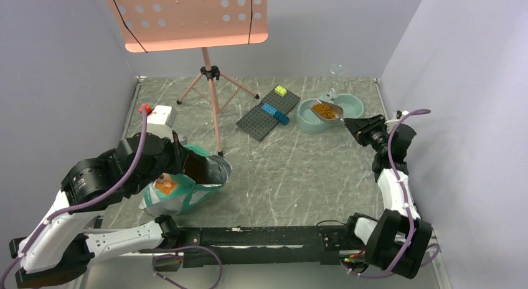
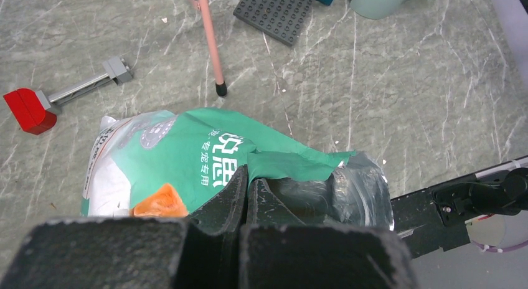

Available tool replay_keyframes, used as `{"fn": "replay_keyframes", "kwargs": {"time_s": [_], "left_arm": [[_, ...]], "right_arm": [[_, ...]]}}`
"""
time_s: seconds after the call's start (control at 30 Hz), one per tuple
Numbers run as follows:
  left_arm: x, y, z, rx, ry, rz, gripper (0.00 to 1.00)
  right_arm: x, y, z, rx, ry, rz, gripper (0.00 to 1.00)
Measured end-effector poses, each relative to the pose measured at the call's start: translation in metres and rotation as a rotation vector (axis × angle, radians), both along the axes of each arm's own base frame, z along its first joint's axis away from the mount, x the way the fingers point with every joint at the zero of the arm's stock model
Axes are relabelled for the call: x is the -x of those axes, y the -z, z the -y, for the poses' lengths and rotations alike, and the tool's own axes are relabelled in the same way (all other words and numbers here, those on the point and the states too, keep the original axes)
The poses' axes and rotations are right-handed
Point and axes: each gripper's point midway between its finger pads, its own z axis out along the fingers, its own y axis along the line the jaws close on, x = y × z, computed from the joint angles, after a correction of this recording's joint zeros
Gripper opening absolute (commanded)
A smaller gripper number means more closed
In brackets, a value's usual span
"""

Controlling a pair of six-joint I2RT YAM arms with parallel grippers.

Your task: Serve the pet food

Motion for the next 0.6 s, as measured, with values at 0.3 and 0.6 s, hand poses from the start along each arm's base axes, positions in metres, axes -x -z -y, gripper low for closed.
{"fn": "replay_keyframes", "kwargs": {"time_s": [0.3, 0.6], "left_arm": [[0.002, -0.001, -0.002, -0.002, 0.004, -0.004, 0.00], [0.000, 0.000, 0.002, -0.017, 0.004, -0.013, 0.00]], "right_arm": [[-0.018, 0.032, 0.012, 0.047, -0.029, -0.068, 0.00], [-0.040, 0.049, 0.024, 0.085, -0.041, -0.104, 0.00]]}}
